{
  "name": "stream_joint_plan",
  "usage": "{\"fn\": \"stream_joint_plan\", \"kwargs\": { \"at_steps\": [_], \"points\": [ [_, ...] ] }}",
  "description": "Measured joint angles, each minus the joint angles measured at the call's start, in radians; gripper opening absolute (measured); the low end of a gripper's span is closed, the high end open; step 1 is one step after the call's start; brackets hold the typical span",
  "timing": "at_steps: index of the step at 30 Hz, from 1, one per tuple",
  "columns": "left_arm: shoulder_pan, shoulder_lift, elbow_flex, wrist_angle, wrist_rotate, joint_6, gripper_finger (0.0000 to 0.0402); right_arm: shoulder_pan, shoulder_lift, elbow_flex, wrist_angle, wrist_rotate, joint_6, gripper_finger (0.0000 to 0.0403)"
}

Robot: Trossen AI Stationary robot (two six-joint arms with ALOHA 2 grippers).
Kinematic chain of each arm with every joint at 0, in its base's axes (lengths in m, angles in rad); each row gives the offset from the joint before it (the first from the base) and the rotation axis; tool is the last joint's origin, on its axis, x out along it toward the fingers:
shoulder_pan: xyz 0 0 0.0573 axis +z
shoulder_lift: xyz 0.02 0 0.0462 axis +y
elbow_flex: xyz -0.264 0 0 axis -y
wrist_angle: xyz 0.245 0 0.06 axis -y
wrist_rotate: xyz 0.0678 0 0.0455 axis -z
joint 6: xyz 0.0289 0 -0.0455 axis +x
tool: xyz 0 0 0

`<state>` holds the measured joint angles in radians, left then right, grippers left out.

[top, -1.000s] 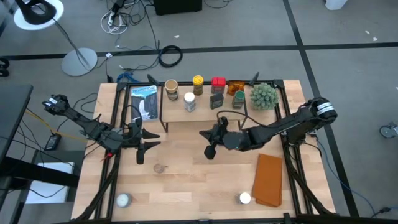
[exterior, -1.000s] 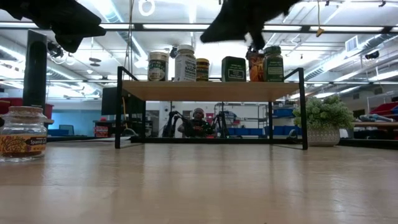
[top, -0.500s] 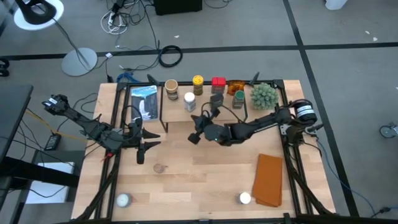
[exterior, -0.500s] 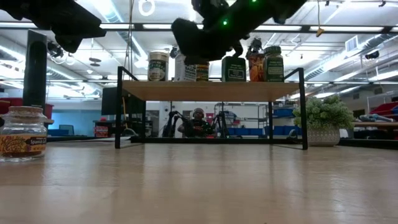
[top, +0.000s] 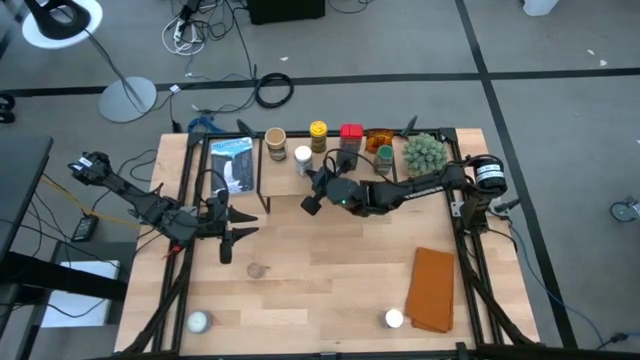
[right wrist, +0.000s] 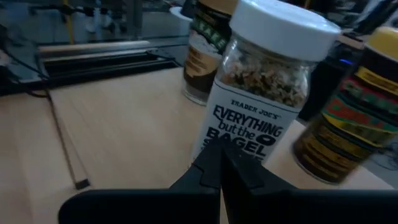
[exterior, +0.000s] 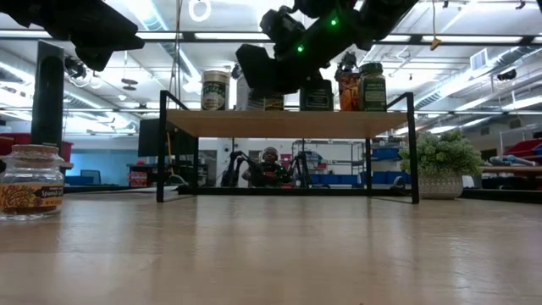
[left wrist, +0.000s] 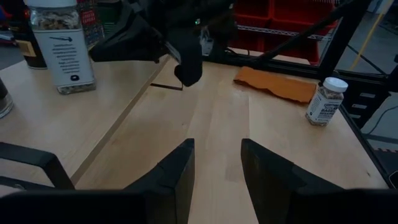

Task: Shelf spices
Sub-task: Put the top white seasoning bottle on the shelf

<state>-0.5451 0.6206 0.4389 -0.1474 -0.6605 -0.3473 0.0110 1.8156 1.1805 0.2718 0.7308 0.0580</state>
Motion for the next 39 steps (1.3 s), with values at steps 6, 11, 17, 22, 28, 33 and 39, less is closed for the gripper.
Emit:
{"fn": "stream_joint_plan", "kwargs": {
  "at_steps": [6, 11, 17, 22, 28, 33, 39],
  "points": [
    [0.000, 0.000, 0.000, 0.000, 0.000, 0.000, 0.0135, -0.050, 0.000, 0.000, 0.047, -0.123, -0.001, 0.0000],
    [0.000, 0.000, 0.000, 0.000, 0.000, -0.001, 0.0135, -0.068, 0.000, 0.000, 0.073, -0.189, -0.001, 0.0000],
    [0.000, 0.000, 0.000, -0.001, 0.000, -0.001, 0.0135, -0.015, -0.015, 0.000, 0.077, -0.156, -0.023, 0.0000],
    [0.000, 0.000, 0.000, -0.002, -0.001, 0.000, 0.0135, 0.042, -0.028, 0.000, 0.077, 0.087, -0.123, 0.0000],
    [0.000, 0.000, 0.000, 0.000, -0.001, 0.000, 0.0135, 0.026, -0.028, 0.000, 0.077, 0.160, -0.167, 0.0000],
    [0.000, 0.000, 0.000, 0.001, -0.001, -0.003, 0.0135, -0.015, -0.029, 0.000, 0.078, 0.165, -0.167, 0.0000],
    [0.000, 0.000, 0.000, 0.000, -0.001, -0.001, 0.0135, -0.041, -0.029, 0.000, 0.078, 0.158, -0.166, 0.0000]
  ]
}}
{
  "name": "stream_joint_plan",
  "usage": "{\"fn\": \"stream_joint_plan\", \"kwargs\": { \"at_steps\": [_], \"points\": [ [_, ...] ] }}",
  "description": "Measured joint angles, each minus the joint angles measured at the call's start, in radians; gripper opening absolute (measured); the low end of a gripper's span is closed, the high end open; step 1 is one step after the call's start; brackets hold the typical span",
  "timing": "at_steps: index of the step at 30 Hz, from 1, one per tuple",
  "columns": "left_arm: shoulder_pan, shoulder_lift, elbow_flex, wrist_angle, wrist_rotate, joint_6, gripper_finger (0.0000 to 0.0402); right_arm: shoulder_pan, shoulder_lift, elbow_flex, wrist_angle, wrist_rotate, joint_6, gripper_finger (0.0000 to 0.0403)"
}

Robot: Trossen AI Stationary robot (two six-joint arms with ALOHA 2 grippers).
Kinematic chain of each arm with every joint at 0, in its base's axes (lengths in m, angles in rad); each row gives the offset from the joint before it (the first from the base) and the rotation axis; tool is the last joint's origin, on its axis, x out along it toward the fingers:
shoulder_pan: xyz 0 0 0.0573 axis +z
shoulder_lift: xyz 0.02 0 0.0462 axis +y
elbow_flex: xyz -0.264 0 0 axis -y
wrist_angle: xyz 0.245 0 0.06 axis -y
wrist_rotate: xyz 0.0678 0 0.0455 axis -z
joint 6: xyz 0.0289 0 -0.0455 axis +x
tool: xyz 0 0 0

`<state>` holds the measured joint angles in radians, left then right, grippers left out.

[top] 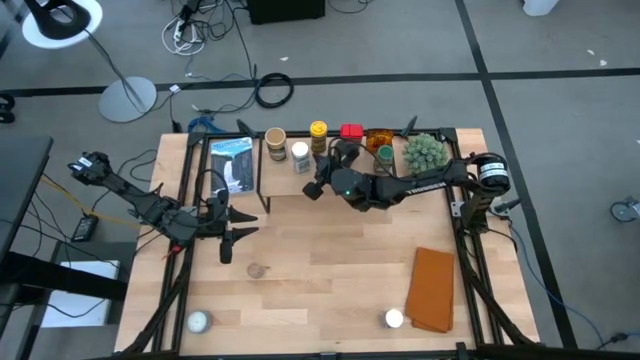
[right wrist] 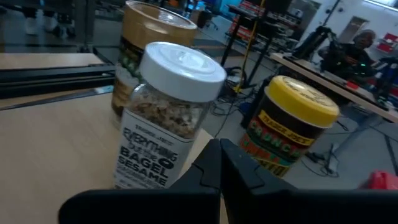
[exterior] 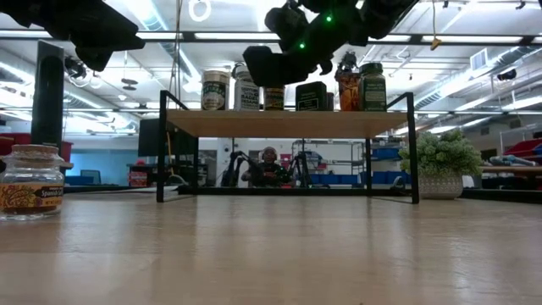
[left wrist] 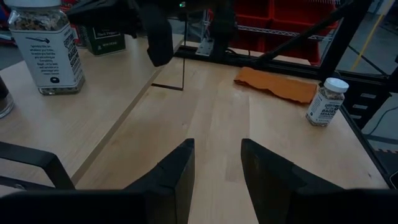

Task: Shelf spices
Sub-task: Put the top white seasoning bottle on the shelf, then adjust the black seasoning can on the shelf

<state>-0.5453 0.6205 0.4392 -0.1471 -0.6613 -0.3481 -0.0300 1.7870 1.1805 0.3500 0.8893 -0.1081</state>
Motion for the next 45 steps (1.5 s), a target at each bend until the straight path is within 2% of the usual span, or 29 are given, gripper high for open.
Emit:
{"fn": "stream_joint_plan", "kwargs": {
  "at_steps": [7, 17, 25, 28, 34, 41, 45],
  "points": [
    [0.000, 0.000, 0.000, 0.000, 0.000, 0.000, 0.0135, -0.022, 0.000, 0.000, 0.000, -0.159, 0.001, 0.0000],
    [0.000, 0.000, 0.000, -0.001, 0.000, 0.001, 0.0135, 0.010, 0.000, 0.000, 0.000, -0.168, 0.001, 0.0000],
    [0.000, 0.000, 0.000, -0.001, 0.000, 0.002, 0.0135, 0.011, 0.000, 0.000, 0.005, -0.074, -0.036, 0.0000],
    [0.000, 0.000, 0.000, -0.001, 0.000, 0.001, 0.0135, -0.002, 0.000, 0.000, 0.006, -0.102, -0.035, 0.0000],
    [0.000, 0.000, 0.000, -0.001, 0.000, 0.000, 0.0135, -0.019, 0.000, 0.000, 0.007, -0.227, -0.036, 0.0000],
    [0.000, 0.000, 0.000, -0.001, 0.000, 0.000, 0.0135, 0.005, 0.000, 0.000, -0.002, -0.211, -0.046, 0.0000],
    [0.000, 0.000, 0.000, -0.003, 0.006, -0.001, 0.0135, 0.048, -0.005, 0.000, -0.007, -0.047, -0.068, 0.0000]
  ]
}}
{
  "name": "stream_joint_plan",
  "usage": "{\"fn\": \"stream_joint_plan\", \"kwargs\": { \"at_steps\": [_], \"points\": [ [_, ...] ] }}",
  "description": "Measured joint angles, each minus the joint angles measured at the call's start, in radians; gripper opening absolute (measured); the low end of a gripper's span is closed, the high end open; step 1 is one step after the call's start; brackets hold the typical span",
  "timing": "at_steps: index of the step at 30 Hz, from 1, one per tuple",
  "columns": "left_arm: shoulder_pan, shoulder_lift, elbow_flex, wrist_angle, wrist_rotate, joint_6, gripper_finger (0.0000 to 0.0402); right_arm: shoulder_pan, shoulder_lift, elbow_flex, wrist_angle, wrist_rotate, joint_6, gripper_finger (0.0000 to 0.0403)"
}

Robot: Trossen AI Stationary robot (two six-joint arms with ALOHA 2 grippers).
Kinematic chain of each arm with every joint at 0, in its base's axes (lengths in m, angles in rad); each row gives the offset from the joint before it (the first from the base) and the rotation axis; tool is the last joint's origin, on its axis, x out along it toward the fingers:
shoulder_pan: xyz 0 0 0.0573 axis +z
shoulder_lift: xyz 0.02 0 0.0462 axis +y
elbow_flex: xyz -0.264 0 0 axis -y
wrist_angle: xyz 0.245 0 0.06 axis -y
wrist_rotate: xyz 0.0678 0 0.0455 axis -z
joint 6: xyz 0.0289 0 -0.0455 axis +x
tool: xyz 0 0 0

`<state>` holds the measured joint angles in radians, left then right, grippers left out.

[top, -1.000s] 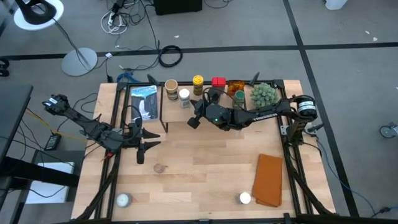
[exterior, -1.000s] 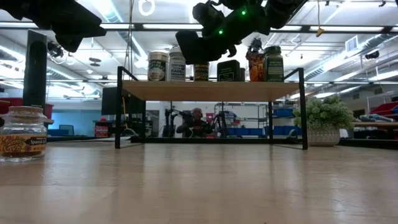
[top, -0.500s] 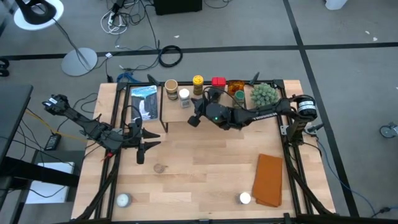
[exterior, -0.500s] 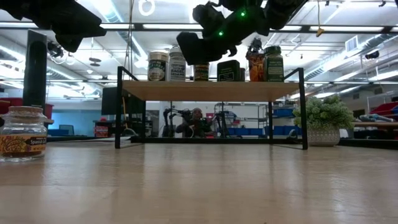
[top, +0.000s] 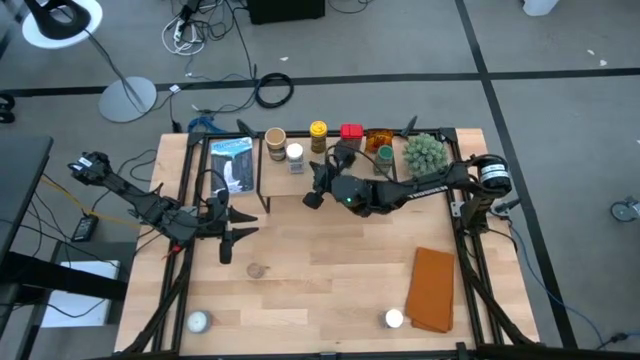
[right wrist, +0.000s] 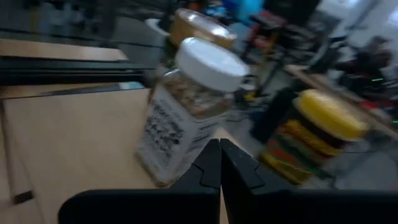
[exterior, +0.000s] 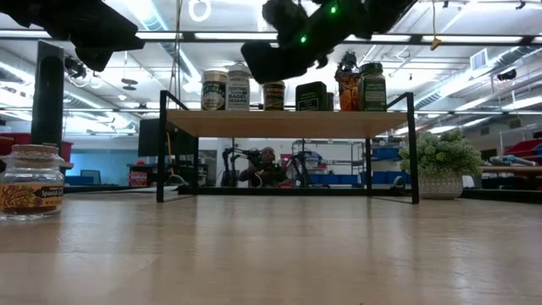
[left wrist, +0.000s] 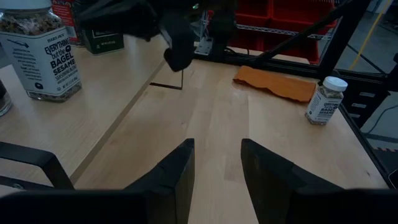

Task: Shelf spices
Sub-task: Adjust the black seasoning can on the shelf

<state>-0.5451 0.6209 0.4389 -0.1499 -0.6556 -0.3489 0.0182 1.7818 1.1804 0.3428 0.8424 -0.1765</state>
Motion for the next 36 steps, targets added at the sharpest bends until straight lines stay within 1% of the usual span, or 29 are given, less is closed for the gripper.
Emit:
{"fn": "stream_joint_plan", "kwargs": {
  "at_steps": [2, 4, 9, 12, 13, 16, 21, 25, 29, 32, 36],
  "points": [
    [0.000, 0.000, 0.000, -0.001, 0.002, 0.000, 0.0135, 0.026, -0.012, 0.000, 0.003, 0.059, -0.016, 0.0000],
    [0.000, 0.000, 0.000, -0.002, 0.003, 0.000, 0.0135, 0.050, -0.035, 0.000, -0.013, 0.089, -0.020, 0.0000],
    [0.000, 0.000, 0.000, -0.002, 0.005, 0.000, 0.0135, 0.081, -0.134, 0.000, -0.039, 0.107, -0.016, 0.0000],
    [0.000, 0.000, 0.000, 0.001, 0.005, 0.000, 0.0135, 0.078, -0.224, 0.000, -0.064, 0.096, 0.038, 0.0000],
    [0.000, 0.000, 0.000, 0.002, 0.005, 0.000, 0.0135, 0.076, -0.253, 0.000, -0.081, 0.081, 0.069, 0.0000],
    [0.000, 0.000, 0.000, 0.003, 0.006, 0.000, 0.0135, 0.061, -0.339, 0.000, -0.200, -0.007, 0.177, 0.0000],
    [0.000, 0.000, 0.000, 0.002, 0.006, -0.001, 0.0135, 0.020, -0.429, 0.002, -0.525, -0.145, 0.432, 0.0000],
    [0.000, 0.000, 0.000, 0.003, 0.006, -0.001, 0.0135, -0.021, -0.434, 0.000, -0.759, -0.270, 0.603, 0.0000],
    [0.000, 0.000, 0.000, 0.003, 0.006, -0.003, 0.0135, -0.056, -0.408, 0.021, -0.859, -0.390, 0.668, 0.0000],
    [0.000, 0.000, 0.000, 0.005, 0.006, -0.003, 0.0135, -0.067, -0.353, 0.120, -0.958, -0.424, 0.658, 0.0000],
    [0.000, 0.000, 0.000, 0.006, 0.005, -0.003, 0.0135, -0.081, -0.231, 0.338, -1.147, -0.428, 0.613, 0.0000]
  ]
}}
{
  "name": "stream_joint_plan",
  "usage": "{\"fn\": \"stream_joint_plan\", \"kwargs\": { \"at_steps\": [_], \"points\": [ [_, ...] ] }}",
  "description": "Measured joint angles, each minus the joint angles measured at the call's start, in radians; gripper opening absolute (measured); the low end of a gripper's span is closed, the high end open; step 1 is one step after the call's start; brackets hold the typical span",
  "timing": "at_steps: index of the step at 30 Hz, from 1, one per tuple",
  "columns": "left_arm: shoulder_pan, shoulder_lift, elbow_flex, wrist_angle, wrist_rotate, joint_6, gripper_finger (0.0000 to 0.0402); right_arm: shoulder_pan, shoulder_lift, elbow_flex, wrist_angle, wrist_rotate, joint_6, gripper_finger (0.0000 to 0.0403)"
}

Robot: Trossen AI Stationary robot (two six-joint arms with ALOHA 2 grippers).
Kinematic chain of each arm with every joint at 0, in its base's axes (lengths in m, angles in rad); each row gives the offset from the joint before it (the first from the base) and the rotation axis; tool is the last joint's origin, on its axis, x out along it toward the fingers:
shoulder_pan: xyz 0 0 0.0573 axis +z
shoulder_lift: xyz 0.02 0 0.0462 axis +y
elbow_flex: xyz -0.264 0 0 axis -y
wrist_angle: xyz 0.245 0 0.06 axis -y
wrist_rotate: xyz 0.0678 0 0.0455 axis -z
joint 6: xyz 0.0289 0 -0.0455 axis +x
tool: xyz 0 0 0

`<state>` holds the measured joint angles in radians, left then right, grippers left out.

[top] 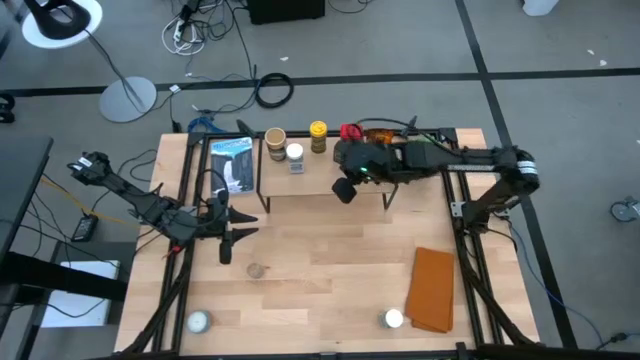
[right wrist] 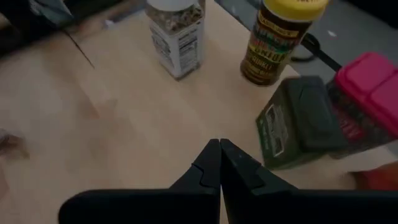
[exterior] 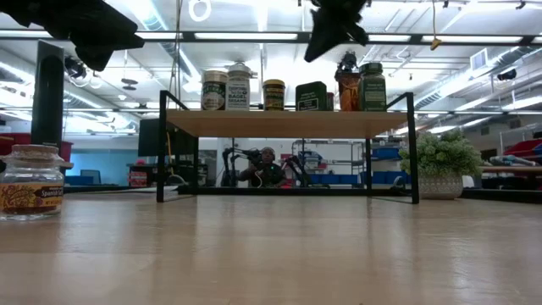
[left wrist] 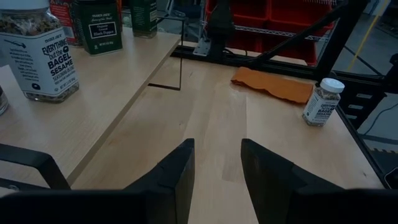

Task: Shelf spices
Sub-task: Adjust the black seasoning can on the shelf

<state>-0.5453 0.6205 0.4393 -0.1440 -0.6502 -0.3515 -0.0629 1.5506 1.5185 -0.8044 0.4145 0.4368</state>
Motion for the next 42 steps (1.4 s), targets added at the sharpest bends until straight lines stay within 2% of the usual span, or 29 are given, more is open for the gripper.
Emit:
{"fn": "stream_joint_plan", "kwargs": {
  "at_steps": [6, 12, 21, 33, 42],
  "points": [
    [0.000, 0.000, 0.000, -0.003, 0.000, -0.001, 0.0135, -0.072, 0.191, 0.335, -0.264, -0.002, -0.007, 0.0000],
    [0.000, 0.000, 0.000, -0.005, 0.000, -0.001, 0.0135, -0.143, 0.306, 0.491, -0.298, -0.053, -0.068, 0.0000],
    [0.000, 0.000, 0.000, -0.008, 0.000, 0.003, 0.0135, -0.204, 0.331, 0.497, -0.340, -0.052, -0.030, 0.0000],
    [0.000, 0.000, 0.000, -0.005, 0.000, 0.004, 0.0135, -0.217, 0.358, 0.496, -0.381, -0.032, -0.049, 0.0000],
    [0.000, 0.000, 0.000, -0.006, -0.001, 0.004, 0.0135, -0.206, 0.357, 0.498, -0.411, -0.058, -0.055, 0.0000]
  ]
}}
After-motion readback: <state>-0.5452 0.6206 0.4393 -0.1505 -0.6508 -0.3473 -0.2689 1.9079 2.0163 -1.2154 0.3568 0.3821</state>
